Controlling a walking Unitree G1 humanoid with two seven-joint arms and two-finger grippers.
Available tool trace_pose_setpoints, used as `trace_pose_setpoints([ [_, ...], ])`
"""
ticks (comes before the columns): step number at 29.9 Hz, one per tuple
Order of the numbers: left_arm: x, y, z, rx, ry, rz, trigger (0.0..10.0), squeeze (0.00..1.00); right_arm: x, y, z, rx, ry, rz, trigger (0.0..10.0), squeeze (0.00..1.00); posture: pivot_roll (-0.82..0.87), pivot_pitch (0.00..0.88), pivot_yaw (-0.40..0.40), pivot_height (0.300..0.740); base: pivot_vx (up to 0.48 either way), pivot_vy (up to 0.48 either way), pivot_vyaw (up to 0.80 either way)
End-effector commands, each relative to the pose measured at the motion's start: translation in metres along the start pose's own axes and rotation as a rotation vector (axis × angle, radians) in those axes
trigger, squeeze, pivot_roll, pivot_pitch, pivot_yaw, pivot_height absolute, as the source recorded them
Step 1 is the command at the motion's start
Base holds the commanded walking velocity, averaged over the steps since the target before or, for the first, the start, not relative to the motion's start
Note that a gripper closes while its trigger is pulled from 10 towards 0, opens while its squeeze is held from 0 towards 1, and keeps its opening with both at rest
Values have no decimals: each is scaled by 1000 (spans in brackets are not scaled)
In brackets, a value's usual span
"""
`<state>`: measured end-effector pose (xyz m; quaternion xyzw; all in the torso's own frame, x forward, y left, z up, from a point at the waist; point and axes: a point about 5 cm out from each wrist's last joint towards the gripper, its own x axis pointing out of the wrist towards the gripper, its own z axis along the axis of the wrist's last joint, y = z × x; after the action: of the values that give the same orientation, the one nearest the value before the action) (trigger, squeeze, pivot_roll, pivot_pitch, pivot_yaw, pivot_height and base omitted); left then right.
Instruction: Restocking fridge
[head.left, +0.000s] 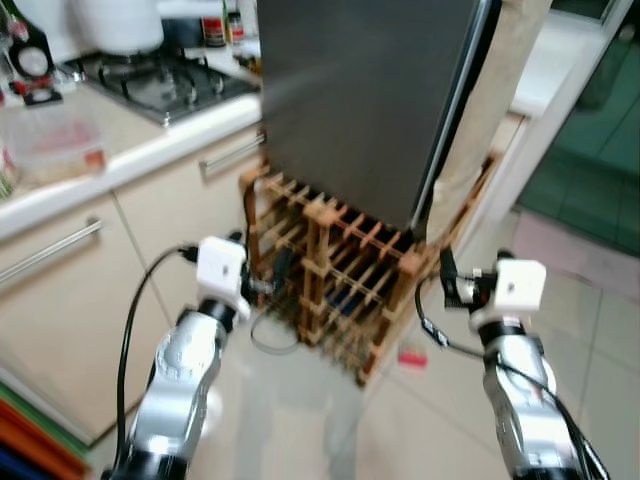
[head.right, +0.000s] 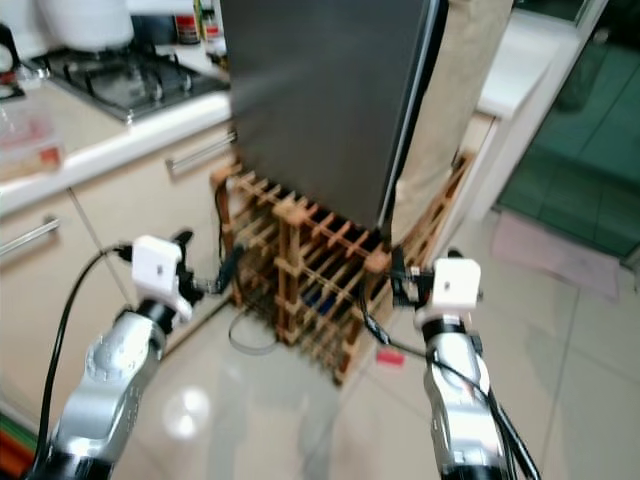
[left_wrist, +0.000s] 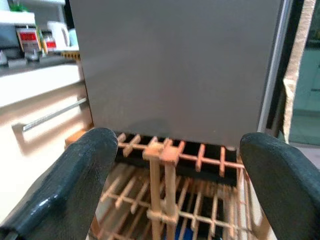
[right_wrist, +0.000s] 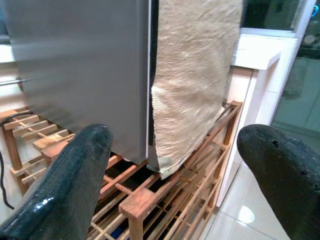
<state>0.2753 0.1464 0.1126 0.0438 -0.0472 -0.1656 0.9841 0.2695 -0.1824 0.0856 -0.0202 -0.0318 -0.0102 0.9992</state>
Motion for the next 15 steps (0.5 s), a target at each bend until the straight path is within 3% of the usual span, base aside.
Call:
trace_pose_setpoints([
  [1, -2, 1, 2, 24, -9, -11, 10000, 0, 3, 3, 1, 5, -2, 10, 10000, 0, 38, 0, -57, 740, 0, 0, -625],
  [7, 0, 2, 3, 71, 0, 4, 10000, 0, 4, 5, 0, 7, 6, 17, 10000, 0, 41, 0, -57, 740, 0, 0, -625],
  [12, 2, 3, 4, 63, -6, 11, 10000, 0, 5, 8, 1, 6, -5, 31, 10000, 0, 41, 0, -55, 740, 0, 0, -622],
  [15, 3, 4, 4, 46, -3, 14, 10000, 0, 7, 11, 3, 11, -10, 40, 10000, 0, 40, 0, -56, 736, 251, 0, -148],
])
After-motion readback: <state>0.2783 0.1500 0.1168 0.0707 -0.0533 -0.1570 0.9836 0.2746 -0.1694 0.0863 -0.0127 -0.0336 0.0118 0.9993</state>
